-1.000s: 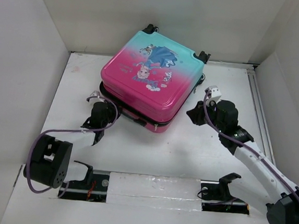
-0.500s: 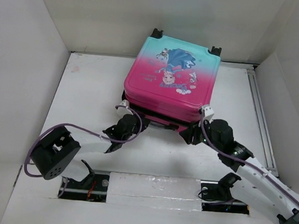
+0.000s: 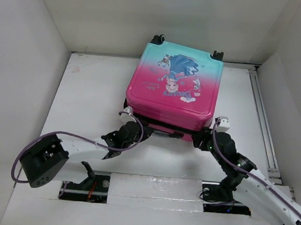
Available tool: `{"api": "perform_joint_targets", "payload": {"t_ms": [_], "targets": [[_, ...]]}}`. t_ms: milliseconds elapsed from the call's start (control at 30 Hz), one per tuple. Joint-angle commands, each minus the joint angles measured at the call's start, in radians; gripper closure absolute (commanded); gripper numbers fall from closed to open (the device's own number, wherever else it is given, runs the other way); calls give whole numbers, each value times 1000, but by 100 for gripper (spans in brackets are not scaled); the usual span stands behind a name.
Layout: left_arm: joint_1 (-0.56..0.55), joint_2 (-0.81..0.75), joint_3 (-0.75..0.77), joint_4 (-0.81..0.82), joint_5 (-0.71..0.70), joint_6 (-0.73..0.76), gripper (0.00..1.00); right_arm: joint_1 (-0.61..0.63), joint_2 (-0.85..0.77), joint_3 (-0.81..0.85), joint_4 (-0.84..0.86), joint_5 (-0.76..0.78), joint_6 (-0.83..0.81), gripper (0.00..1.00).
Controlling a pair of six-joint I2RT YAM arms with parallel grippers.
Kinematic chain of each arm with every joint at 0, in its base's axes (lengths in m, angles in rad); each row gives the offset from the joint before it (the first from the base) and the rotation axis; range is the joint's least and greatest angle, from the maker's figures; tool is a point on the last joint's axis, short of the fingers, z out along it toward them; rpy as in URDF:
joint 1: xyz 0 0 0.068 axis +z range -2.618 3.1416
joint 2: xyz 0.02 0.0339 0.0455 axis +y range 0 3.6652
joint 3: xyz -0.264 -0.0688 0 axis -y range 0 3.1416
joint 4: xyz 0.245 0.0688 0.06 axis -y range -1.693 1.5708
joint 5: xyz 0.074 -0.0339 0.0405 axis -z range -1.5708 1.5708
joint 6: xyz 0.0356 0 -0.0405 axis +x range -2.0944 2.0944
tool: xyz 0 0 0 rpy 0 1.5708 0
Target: Pack the luggage
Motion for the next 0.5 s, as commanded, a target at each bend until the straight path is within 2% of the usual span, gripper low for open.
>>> {"api": "perform_joint_targets", "payload": {"t_ms": [0, 133, 233, 333, 367, 467], "targets": [[-30, -82, -9, 32, 69, 83, 100, 2, 26, -31, 122, 58, -13, 45], [-30, -82, -18, 32, 69, 83, 100, -7, 173, 5, 183, 7, -62, 51], [-30, -73, -28, 43, 69, 83, 100, -7, 200, 38, 169, -43, -96, 51], [-30, -73, -28, 43, 69, 83, 100, 21, 139, 48, 62, -68, -56, 44], [-30, -73, -37, 43, 69, 83, 100, 33, 88, 48, 30, -68, -32, 33], [-30, -73, -37, 33, 44, 83, 100, 33, 19, 39, -29, -95, -5, 32]]}}
